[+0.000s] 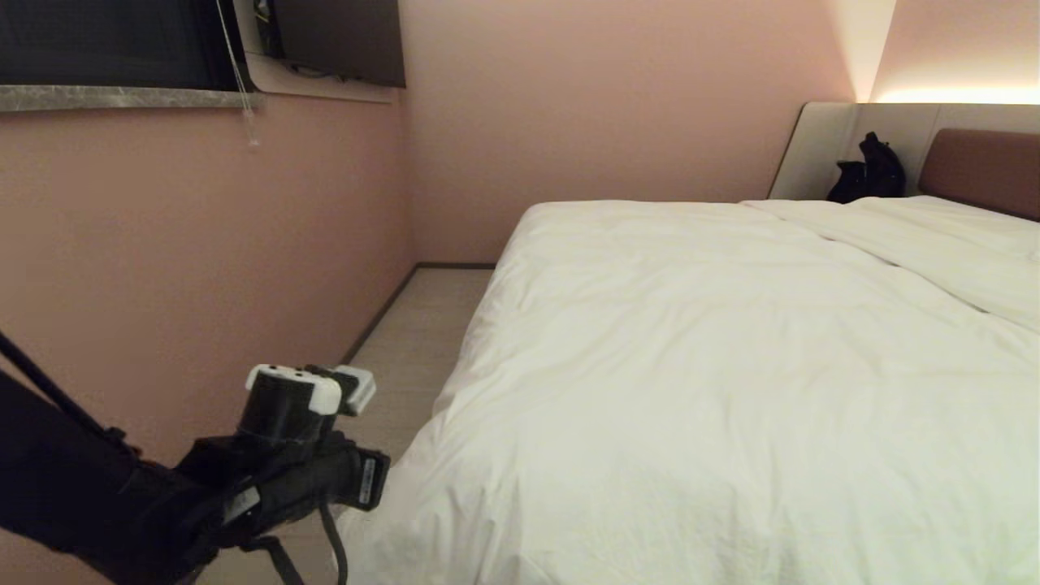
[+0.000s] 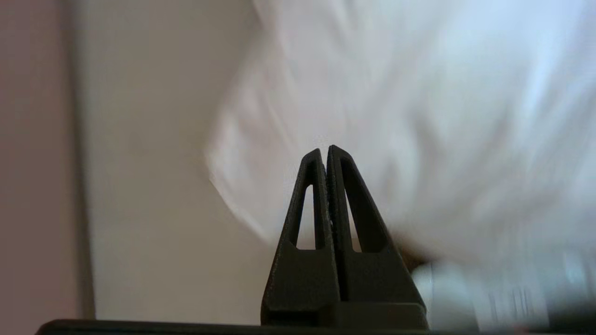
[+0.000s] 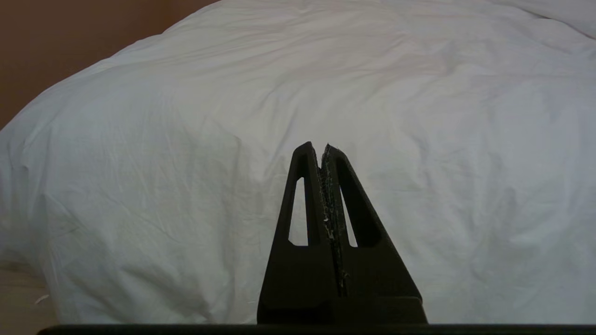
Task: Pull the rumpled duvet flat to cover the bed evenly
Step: Flatten the corners of the folded blanket
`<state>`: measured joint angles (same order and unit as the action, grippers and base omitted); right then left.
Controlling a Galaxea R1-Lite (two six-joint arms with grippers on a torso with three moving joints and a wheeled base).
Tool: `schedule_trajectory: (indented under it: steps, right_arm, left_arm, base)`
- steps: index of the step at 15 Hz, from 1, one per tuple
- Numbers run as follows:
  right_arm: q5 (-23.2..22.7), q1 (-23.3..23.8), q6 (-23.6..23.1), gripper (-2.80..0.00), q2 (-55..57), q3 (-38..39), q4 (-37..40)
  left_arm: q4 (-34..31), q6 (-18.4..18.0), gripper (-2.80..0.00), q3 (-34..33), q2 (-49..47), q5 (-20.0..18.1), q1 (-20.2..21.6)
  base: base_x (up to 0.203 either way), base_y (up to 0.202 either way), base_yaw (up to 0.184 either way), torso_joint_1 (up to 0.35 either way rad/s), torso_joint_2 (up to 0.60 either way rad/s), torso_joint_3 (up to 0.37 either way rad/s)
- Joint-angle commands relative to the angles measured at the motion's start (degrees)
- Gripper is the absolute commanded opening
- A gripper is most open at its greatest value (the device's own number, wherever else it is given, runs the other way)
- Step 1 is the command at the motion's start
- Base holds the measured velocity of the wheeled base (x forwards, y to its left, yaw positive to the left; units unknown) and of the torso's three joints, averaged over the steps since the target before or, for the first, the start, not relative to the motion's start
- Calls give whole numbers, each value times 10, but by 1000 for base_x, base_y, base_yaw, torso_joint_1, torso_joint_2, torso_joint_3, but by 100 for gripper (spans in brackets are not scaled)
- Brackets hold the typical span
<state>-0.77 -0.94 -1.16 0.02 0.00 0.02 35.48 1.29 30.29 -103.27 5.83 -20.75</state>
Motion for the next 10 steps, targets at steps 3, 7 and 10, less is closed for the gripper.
schedule_trajectory:
  steps: [3, 7, 10]
  right_arm:
    - [0, 0, -1, -280, 0, 0, 0]
    - [0, 0, -1, -280, 0, 0, 0]
    - [0, 0, -1, -280, 0, 0, 0]
  left_arm:
    - [43, -1, -280, -6, 157, 79, 0]
    - [39, -5, -280, -14, 265, 127, 0]
    - [14, -12, -280, -27, 328, 153, 0]
  base:
    - [0, 0, 0, 0, 0, 0]
    - [0, 0, 0, 0, 0, 0]
    - [0, 0, 0, 0, 0, 0]
